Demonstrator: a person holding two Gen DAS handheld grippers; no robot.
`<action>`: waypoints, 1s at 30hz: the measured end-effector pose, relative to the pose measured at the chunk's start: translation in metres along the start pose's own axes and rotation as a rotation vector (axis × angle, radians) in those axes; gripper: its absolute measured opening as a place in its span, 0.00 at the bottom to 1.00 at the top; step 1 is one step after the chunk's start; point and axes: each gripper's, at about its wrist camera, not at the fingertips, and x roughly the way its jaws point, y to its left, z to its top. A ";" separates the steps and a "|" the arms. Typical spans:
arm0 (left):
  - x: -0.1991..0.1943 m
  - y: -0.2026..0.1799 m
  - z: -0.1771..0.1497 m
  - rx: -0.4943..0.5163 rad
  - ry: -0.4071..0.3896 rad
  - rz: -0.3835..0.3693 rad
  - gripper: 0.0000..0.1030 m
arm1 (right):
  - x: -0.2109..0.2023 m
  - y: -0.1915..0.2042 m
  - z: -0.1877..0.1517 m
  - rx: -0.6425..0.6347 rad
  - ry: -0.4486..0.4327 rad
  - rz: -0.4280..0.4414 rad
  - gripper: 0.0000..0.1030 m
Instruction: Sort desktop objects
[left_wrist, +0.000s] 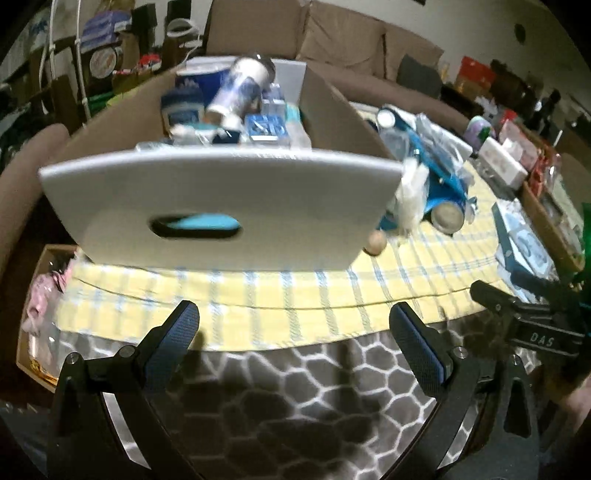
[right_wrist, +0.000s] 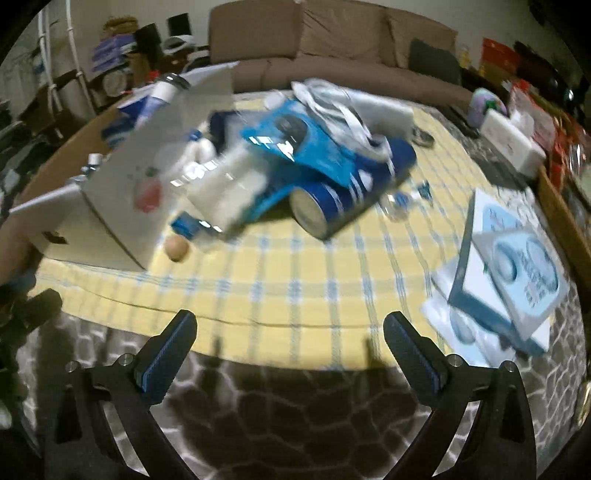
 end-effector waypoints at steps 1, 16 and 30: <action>0.005 -0.005 -0.002 0.007 0.003 0.009 1.00 | 0.005 -0.003 -0.003 0.010 0.009 -0.004 1.00; 0.058 -0.027 -0.017 0.023 0.032 0.117 1.00 | 0.037 -0.020 -0.017 0.040 -0.012 -0.075 1.00; 0.061 -0.033 -0.015 0.029 0.035 0.128 1.00 | 0.038 -0.020 -0.017 0.047 -0.016 -0.075 1.00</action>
